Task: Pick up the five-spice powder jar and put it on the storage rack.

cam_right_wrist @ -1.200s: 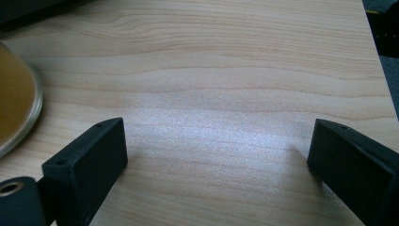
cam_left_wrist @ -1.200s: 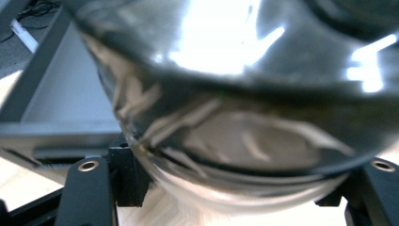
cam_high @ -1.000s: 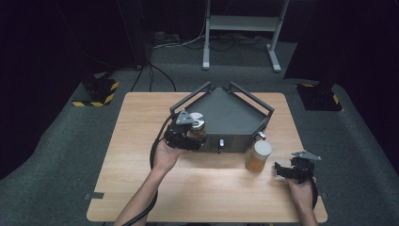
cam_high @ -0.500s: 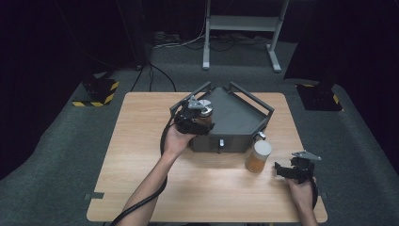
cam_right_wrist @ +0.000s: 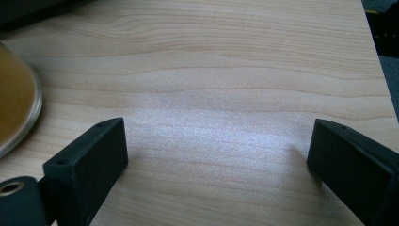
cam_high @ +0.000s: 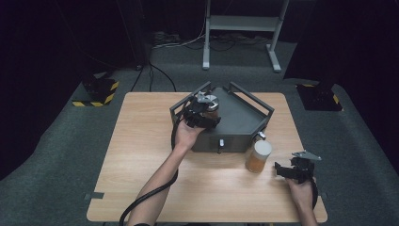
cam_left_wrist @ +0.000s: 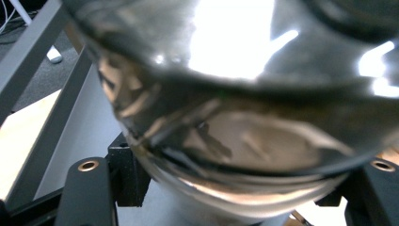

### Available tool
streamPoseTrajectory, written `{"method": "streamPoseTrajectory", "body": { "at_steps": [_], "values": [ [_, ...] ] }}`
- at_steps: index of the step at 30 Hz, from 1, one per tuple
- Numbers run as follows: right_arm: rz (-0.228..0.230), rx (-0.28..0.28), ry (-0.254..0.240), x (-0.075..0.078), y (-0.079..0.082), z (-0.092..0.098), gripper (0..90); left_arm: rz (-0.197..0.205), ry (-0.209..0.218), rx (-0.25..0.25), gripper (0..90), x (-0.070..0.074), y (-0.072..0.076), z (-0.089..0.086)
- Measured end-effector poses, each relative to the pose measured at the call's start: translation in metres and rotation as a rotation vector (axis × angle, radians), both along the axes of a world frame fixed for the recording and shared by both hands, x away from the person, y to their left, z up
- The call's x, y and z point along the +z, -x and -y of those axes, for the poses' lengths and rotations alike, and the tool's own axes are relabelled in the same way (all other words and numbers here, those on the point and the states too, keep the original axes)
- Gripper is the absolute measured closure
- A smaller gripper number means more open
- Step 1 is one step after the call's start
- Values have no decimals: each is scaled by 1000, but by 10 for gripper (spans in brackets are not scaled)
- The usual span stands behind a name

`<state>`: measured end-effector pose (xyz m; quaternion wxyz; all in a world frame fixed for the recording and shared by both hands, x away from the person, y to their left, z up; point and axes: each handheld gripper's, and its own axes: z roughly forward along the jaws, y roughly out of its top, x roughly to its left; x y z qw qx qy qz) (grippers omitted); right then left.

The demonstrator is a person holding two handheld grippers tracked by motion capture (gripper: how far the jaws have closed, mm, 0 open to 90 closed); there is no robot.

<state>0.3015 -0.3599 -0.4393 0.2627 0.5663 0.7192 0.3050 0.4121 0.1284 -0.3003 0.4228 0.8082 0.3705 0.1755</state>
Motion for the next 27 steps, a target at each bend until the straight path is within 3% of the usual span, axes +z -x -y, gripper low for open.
{"method": "streamPoseTrajectory", "body": {
  "at_steps": [13,27],
  "values": [
    [0,0,0,0,0,0,56,-12,-40,34,311,-16,-6,5],
    [0,0,0,0,0,0,57,-3,-42,29,311,-22,-5,7]
  ]
}}
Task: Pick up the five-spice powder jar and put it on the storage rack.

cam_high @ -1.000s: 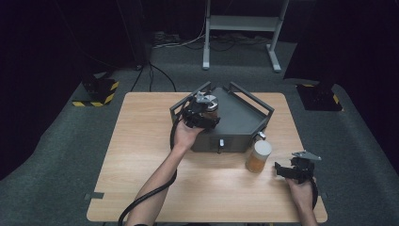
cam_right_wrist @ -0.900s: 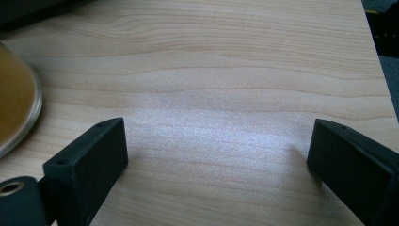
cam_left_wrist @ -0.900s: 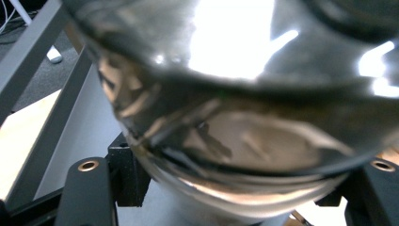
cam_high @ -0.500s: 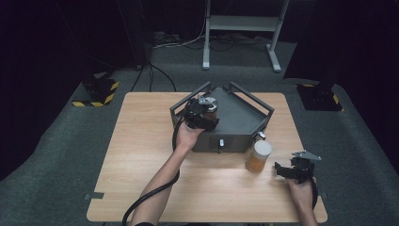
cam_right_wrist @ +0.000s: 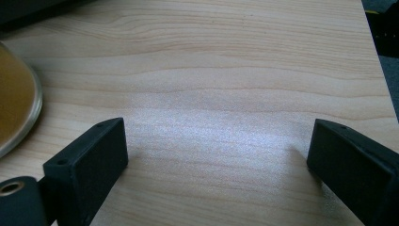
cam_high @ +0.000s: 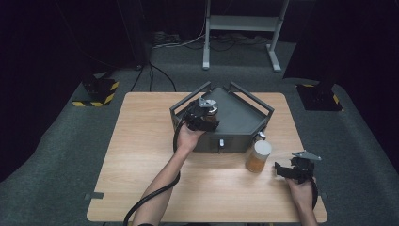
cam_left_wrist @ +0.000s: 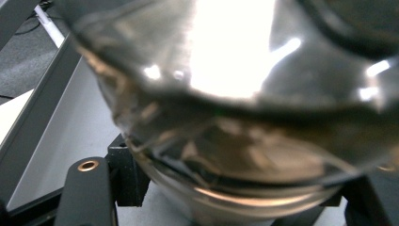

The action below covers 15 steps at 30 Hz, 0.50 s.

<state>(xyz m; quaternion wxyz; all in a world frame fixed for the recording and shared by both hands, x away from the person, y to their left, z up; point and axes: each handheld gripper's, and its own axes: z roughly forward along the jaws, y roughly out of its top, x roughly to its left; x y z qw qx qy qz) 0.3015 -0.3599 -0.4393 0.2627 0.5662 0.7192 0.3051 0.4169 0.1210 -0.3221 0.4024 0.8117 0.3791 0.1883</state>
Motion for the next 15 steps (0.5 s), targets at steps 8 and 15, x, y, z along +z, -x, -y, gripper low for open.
{"method": "streamPoseTrajectory", "body": {
  "at_steps": [8,15],
  "values": [
    [0,0,0,0,0,0,57,1,3,3,310,-1,1,0],
    [0,0,0,0,0,0,57,1,1,5,310,0,1,1]
  ]
}}
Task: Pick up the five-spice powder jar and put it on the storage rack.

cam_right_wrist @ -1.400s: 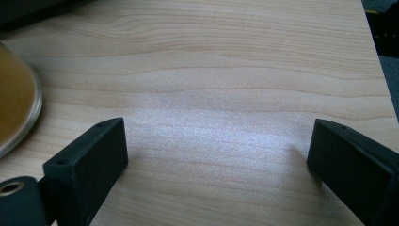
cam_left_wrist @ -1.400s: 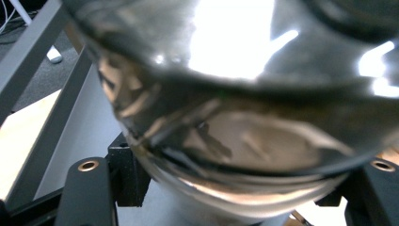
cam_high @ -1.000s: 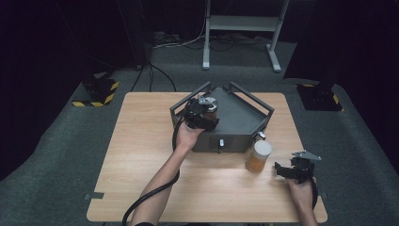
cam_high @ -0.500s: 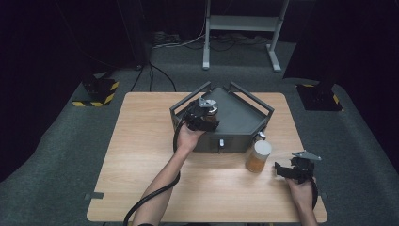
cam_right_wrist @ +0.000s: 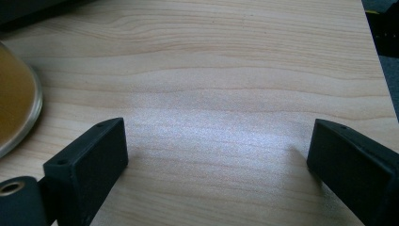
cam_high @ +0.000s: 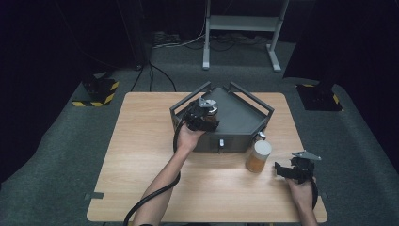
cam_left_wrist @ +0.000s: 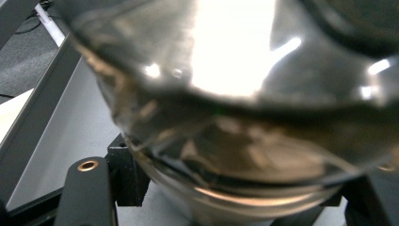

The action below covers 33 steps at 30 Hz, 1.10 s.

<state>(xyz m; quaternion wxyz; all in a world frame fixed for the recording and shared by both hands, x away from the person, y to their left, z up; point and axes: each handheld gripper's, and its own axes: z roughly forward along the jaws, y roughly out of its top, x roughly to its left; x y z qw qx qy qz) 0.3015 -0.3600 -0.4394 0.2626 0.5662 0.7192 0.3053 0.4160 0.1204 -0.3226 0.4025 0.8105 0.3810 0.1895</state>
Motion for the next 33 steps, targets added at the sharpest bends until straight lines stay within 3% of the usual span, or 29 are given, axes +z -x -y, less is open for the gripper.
{"method": "streamPoseTrajectory", "body": {
  "at_steps": [12,14,16,22,33],
  "values": [
    [0,0,1,0,0,0,56,-5,-1,4,308,1,0,1],
    [0,0,1,0,0,0,56,-25,1,-1,305,3,-3,0],
    [-1,0,1,0,0,0,56,-40,20,-7,259,4,-5,-4],
    [0,0,1,0,0,0,56,-26,20,4,114,5,2,-9],
    [-1,-1,1,0,0,0,56,4,31,26,44,6,21,-22]
  ]
}}
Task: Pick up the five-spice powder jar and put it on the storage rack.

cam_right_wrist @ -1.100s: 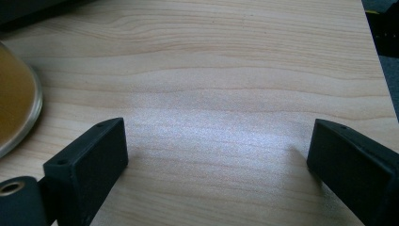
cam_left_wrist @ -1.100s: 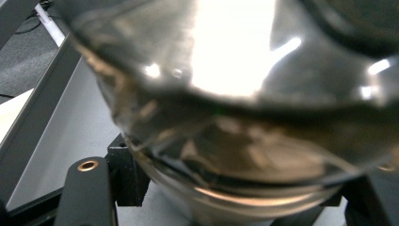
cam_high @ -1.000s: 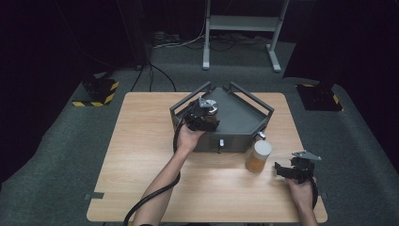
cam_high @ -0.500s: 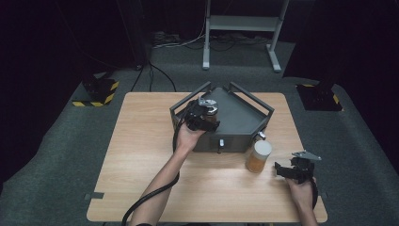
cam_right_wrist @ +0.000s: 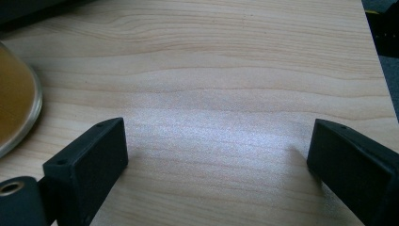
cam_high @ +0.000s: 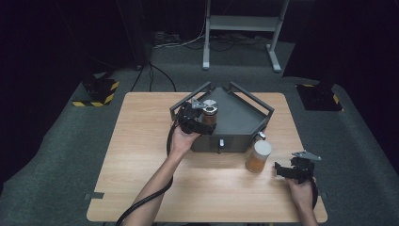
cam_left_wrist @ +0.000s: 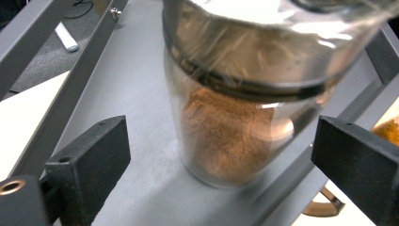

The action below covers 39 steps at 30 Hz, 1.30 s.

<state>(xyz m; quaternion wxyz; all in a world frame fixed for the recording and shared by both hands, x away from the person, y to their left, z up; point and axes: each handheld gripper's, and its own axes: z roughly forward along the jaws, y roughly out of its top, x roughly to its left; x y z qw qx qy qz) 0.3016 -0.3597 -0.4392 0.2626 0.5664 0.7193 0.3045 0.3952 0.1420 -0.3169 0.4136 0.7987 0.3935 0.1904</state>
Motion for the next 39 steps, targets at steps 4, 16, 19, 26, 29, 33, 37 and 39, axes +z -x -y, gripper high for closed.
{"method": "streamPoseTrajectory", "body": {
  "at_steps": [4,16,19,26,29,33,37,39],
  "values": [
    [0,0,0,0,0,0,56,10,-13,-6,28,2,5,-2],
    [0,0,0,0,0,0,56,55,220,126,9,-27,35,4],
    [0,-1,0,0,0,0,56,60,219,127,9,-27,41,0],
    [0,0,0,0,0,0,56,43,-6,-1,8,-2,43,-22],
    [0,0,0,0,0,0,56,42,-3,1,9,-4,49,-25],
    [0,-1,0,0,0,0,56,38,-5,2,10,-8,55,-28],
    [1,-2,-1,0,0,0,56,35,-8,-1,11,-11,63,-30],
    [1,-2,-1,0,0,0,56,37,-6,-1,11,-13,66,-31]
  ]
}}
